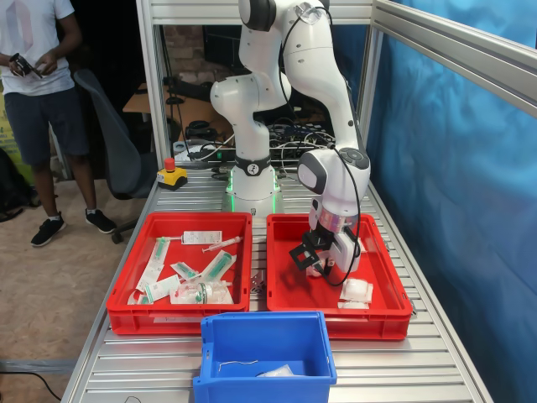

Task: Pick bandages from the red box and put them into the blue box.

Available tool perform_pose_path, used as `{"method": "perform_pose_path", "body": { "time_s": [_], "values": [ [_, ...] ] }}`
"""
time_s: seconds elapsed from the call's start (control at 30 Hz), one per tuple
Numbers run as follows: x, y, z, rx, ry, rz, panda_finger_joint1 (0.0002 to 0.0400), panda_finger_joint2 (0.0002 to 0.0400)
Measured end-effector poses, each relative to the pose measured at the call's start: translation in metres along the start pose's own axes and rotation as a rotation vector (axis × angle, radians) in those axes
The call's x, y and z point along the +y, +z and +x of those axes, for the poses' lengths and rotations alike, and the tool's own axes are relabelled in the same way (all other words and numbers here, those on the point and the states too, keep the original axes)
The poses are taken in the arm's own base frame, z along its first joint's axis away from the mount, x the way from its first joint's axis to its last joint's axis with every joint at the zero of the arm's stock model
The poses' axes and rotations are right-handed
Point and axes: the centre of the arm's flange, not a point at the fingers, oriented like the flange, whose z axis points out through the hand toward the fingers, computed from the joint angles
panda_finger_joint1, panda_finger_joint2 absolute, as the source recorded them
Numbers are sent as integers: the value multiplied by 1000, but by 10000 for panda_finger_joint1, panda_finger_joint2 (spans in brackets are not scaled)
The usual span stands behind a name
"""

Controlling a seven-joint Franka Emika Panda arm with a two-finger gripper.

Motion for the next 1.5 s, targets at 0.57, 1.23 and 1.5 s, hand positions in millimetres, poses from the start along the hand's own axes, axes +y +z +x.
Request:
{"method": "perform_pose_path", "body": {
  "time_s": [0.57,1.23,1.5],
  "values": [
    [-39,-51,0,0,53,39,54,54],
    [-129,-180,22,-56,225,121,54,54],
    [-161,-205,38,-80,291,153,54,54]
  ]
}}
